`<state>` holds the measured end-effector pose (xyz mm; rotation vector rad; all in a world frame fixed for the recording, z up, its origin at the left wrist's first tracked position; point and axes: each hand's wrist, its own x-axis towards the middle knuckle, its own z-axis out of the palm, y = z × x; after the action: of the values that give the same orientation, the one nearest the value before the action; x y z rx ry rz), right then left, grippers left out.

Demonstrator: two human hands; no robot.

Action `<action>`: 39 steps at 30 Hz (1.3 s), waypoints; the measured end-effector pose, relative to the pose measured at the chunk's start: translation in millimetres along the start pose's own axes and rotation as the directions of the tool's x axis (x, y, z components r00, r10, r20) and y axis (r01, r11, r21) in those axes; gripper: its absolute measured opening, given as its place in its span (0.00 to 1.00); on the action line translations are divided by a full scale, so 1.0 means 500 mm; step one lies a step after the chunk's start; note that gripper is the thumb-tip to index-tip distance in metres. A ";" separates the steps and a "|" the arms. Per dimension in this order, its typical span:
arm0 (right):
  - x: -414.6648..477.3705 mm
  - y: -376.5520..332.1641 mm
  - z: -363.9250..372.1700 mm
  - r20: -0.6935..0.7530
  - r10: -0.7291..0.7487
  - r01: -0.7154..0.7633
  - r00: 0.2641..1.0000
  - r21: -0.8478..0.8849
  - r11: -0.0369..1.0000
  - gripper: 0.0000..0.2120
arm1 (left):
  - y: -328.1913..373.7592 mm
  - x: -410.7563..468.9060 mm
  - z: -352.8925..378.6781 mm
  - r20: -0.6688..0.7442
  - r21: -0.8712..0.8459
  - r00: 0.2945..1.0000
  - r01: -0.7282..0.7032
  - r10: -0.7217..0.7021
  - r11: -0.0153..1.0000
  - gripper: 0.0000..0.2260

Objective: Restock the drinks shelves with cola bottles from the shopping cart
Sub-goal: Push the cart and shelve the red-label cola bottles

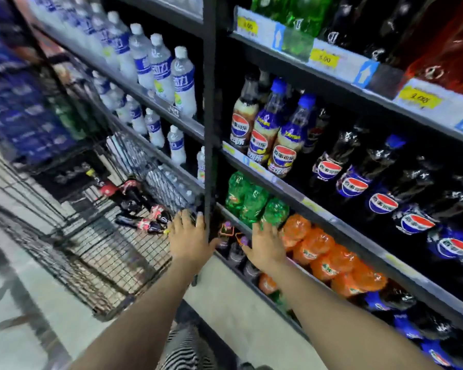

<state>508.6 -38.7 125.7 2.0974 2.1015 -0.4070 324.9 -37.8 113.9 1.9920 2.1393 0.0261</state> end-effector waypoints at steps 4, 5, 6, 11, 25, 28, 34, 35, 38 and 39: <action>0.014 -0.031 0.023 0.101 -0.172 0.177 0.980 -0.047 0.983 0.31 | -0.050 -0.076 0.036 0.078 -0.007 0.972 0.223 -0.221 0.975 0.38; 0.022 -0.046 0.031 0.126 -0.211 0.219 0.969 -0.053 0.974 0.33 | -0.064 -0.093 0.042 0.086 -0.004 0.962 0.259 -0.258 0.966 0.39; 0.031 -0.061 0.037 0.145 -0.245 0.254 0.959 -0.047 0.966 0.33 | -0.079 -0.108 0.048 0.096 -0.001 0.951 0.296 -0.295 0.955 0.39; 0.078 -0.135 0.057 0.244 -0.350 0.362 0.904 -0.001 0.932 0.34 | -0.171 -0.151 0.092 0.125 -0.011 0.875 0.472 -0.467 0.881 0.41; 0.273 -0.248 0.138 0.374 -0.276 0.234 0.885 0.156 0.960 0.55 | -0.344 -0.193 0.184 0.249 -0.209 0.598 0.801 -0.761 0.561 0.52; 0.294 -0.257 0.145 0.402 -0.292 0.223 0.868 0.212 0.952 0.60 | -0.356 -0.192 0.187 0.305 -0.310 0.608 0.791 -0.733 0.527 0.54; 0.317 -0.230 0.173 0.397 -0.323 0.180 0.859 0.355 0.917 0.65 | -0.383 -0.193 0.207 0.254 -0.469 0.645 0.734 -0.721 0.492 0.60; 0.321 -0.227 0.176 0.398 -0.336 0.181 0.853 0.379 0.907 0.65 | -0.386 -0.193 0.207 0.248 -0.490 0.641 0.730 -0.726 0.477 0.61; 0.328 -0.217 0.183 0.370 -0.397 0.191 0.840 0.483 0.854 0.64 | -0.383 -0.193 0.208 0.245 -0.546 0.605 0.732 -0.757 0.408 0.64; 0.330 -0.213 0.186 0.358 -0.423 0.197 0.832 0.523 0.829 0.63 | -0.377 -0.194 0.208 0.254 -0.548 0.589 0.741 -0.767 0.387 0.64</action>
<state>391.9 93.2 -1.2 1.5760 2.1881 -1.4384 162.9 -162.9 -3.5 0.5311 2.4266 0.5408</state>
